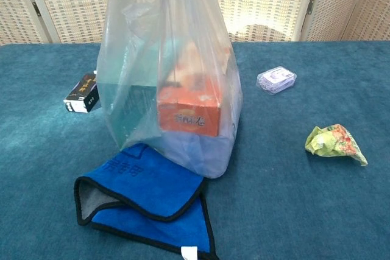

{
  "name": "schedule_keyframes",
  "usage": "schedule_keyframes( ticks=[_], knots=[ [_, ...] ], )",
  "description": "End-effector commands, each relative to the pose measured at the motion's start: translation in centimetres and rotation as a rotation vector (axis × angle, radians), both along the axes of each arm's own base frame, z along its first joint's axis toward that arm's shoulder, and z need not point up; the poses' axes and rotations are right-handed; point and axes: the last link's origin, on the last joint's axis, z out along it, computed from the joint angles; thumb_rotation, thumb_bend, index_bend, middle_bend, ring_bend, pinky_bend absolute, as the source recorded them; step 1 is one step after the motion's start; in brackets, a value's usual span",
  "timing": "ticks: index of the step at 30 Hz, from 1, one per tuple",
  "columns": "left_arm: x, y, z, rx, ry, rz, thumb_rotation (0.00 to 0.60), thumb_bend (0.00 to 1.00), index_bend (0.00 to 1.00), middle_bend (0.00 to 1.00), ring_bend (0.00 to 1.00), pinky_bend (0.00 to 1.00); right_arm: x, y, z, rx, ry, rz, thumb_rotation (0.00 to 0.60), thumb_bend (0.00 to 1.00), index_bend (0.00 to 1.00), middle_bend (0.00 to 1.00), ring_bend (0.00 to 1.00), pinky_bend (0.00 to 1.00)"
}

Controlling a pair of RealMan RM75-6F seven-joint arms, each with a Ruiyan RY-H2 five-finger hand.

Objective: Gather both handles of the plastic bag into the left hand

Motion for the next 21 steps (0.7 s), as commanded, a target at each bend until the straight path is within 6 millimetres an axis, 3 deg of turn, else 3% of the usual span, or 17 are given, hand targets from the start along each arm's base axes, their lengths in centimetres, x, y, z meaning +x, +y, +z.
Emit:
schedule_keyframes(
  ticks=[1, 8, 12, 21],
  knots=[
    [0.0, 0.0, 0.7, 0.014, 0.025, 0.028, 0.6, 0.36, 0.16, 0.29, 0.34, 0.63, -2.0, 1.1, -0.1, -0.027, 0.062, -0.046, 0.6, 0.0, 0.0, 0.0, 0.0, 0.0],
    [-0.4, 0.1, 1.7, 0.065, 0.048, 0.085, 0.6, 0.41, 0.33, 0.46, 0.51, 0.81, -6.4, 3.8, -1.7, 0.01, 0.222, -0.18, 0.6, 0.0, 0.0, 0.02, 0.0, 0.0],
    [-0.4, 0.0, 2.4, 0.103, 0.053, 0.116, 0.6, 0.46, 0.38, 0.55, 0.59, 0.91, -9.3, 5.7, -3.3, 0.082, 0.258, -0.267, 0.6, 0.0, 0.0, 0.05, 0.0, 0.0],
    [-0.1, 0.1, 4.6, 0.187, 0.066, 0.141, 0.6, 0.54, 0.44, 0.62, 0.67, 0.99, -13.7, 8.8, -5.4, 0.131, 0.276, -0.375, 0.6, 0.0, 0.0, 0.06, 0.0, 0.0]
  ],
)
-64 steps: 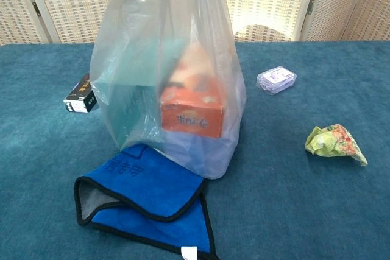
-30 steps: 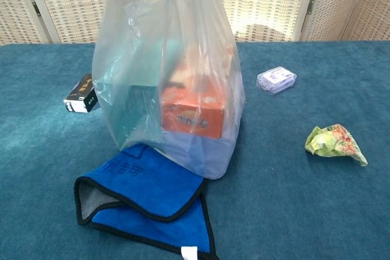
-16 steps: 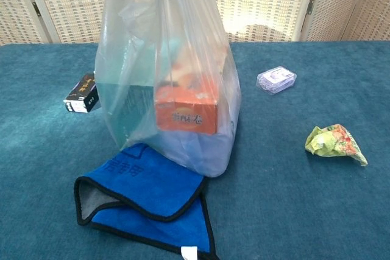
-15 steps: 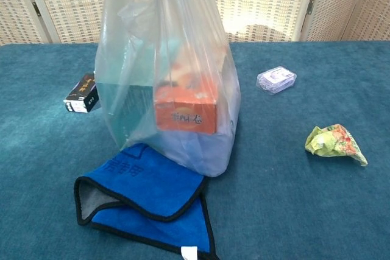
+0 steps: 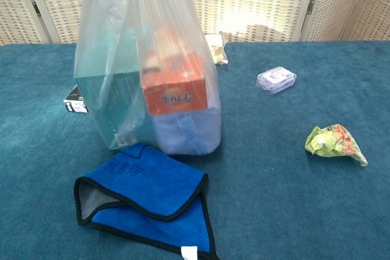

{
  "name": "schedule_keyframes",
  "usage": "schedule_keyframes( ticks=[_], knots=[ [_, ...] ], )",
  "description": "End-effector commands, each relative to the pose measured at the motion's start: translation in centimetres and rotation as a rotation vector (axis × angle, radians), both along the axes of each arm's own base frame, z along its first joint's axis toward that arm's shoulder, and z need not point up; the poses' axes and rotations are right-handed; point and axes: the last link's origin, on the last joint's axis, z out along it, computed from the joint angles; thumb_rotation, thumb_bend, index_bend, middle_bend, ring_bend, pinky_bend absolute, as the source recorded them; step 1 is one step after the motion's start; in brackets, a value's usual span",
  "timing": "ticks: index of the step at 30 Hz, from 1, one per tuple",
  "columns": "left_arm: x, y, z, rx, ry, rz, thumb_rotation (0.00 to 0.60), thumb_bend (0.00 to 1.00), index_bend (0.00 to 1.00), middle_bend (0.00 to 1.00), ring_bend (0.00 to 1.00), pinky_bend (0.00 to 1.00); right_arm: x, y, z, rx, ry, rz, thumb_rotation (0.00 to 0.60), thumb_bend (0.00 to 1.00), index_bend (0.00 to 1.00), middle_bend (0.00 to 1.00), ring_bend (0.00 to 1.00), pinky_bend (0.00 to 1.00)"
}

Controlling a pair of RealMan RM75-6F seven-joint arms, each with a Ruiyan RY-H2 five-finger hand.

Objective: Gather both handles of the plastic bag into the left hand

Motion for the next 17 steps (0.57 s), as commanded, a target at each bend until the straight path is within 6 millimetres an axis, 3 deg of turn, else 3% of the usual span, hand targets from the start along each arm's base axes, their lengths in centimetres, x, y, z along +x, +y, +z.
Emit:
schedule_keyframes(
  ticks=[1, 7, 17],
  knots=[
    [-0.1, 0.1, 1.0, 0.027, 0.0, 0.015, 0.6, 0.54, 0.44, 0.63, 0.67, 1.0, -1.2, 1.1, -0.7, 0.009, -0.003, -0.033, 0.6, 0.0, 0.0, 0.06, 0.0, 0.0],
    [-0.1, 0.5, 2.6, 0.079, 0.007, 0.023, 0.6, 0.55, 0.44, 0.64, 0.69, 1.0, -3.5, 2.9, -2.2, 0.033, -0.019, -0.1, 0.6, 0.0, 0.0, 0.07, 0.0, 0.0],
    [0.5, 1.3, 4.6, 0.132, -0.008, 0.034, 0.6, 0.55, 0.44, 0.64, 0.69, 1.0, -4.7, 3.5, -3.3, 0.03, -0.032, -0.133, 0.6, 0.0, 0.0, 0.07, 0.0, 0.0]
  ],
)
